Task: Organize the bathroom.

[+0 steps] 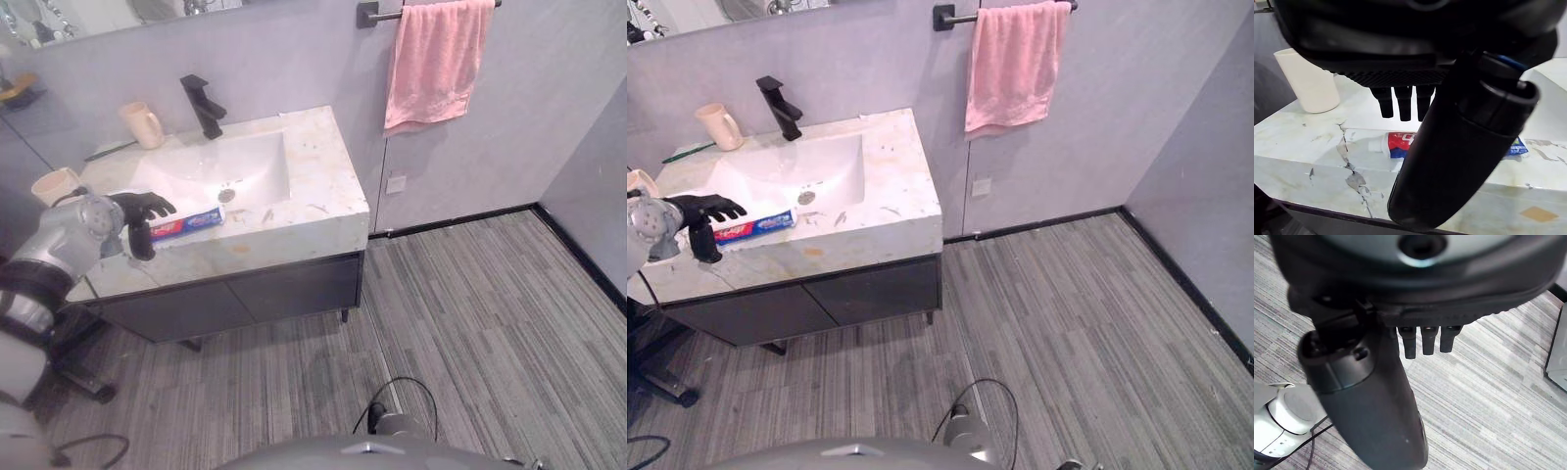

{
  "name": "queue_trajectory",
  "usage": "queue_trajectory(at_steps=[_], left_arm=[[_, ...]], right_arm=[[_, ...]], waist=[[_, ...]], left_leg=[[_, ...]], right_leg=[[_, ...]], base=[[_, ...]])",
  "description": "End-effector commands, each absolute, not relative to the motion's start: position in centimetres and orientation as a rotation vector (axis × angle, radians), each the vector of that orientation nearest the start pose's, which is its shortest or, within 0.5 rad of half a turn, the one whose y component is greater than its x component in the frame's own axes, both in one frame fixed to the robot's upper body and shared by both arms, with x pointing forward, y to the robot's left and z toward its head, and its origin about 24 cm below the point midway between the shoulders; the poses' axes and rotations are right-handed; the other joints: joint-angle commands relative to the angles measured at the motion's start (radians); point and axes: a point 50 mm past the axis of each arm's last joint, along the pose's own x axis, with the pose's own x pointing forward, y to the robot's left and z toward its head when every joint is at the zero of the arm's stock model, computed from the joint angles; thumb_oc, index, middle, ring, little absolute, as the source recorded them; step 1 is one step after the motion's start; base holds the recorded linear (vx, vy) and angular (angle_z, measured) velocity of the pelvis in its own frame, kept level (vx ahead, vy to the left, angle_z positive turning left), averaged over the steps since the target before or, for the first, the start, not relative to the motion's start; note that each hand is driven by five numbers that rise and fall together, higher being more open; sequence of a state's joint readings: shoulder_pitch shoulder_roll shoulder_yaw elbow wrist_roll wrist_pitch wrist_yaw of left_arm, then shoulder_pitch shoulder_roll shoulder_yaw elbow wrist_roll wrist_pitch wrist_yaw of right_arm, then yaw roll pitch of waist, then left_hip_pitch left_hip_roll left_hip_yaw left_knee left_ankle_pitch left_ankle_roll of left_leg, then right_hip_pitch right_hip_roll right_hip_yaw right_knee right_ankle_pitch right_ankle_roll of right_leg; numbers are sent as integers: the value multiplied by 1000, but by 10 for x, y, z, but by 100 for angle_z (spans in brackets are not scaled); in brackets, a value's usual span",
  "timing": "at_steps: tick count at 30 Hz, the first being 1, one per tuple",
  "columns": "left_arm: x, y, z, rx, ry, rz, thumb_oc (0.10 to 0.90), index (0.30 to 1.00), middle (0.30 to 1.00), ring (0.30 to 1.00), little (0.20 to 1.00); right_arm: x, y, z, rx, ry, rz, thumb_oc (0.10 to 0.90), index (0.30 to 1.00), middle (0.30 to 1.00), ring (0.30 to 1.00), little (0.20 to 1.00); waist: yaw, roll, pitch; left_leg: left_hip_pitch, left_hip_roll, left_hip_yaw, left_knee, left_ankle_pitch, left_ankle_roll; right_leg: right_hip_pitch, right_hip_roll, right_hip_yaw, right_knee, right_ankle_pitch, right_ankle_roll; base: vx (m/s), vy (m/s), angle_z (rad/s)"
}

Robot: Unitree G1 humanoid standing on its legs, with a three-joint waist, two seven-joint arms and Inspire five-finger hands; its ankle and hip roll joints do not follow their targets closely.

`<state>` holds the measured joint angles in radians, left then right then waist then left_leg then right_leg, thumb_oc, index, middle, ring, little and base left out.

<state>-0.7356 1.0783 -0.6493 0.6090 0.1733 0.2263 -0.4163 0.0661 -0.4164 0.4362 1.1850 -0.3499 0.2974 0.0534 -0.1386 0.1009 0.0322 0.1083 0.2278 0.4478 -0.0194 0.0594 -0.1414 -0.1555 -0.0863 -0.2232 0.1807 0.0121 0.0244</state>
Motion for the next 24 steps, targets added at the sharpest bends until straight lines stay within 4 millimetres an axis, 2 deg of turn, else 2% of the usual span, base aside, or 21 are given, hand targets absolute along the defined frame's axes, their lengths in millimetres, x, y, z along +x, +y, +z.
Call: queue_trajectory(at_steps=[1, 14, 24], left_arm=[[323, 374, 208, 1381, 512, 160, 800, 900, 900, 900, 900], [322, 381, 216, 1380, 548, 237, 800, 900, 900, 900, 900], [325, 378, 222, 1384, 551, 228, 800, 900, 900, 900, 900]], right_arm=[[34, -296, -150, -1028, 1617, 308, 800, 900, 900, 900, 900], [33, -294, -150, -1030, 1608, 334, 800, 900, 900, 900, 900], [33, -294, -150, -1031, 1606, 333, 800, 900, 900, 900, 900]], waist=[[-23, -46, -18], [-23, -53, -5], [-27, -57, 7]], left_leg=[[-17, -32, 2, 77, 46, 30], [-47, -3, -2, 89, 81, 13], [-64, 18, 0, 112, 104, -2]], right_leg=[[155, -11, 48, -268, 66, 63], [145, -4, 34, -268, 60, 55], [139, 2, 31, -268, 60, 50]], base=[[0, 0, 0], [1, -13, 2], [-2, -6, 0]])
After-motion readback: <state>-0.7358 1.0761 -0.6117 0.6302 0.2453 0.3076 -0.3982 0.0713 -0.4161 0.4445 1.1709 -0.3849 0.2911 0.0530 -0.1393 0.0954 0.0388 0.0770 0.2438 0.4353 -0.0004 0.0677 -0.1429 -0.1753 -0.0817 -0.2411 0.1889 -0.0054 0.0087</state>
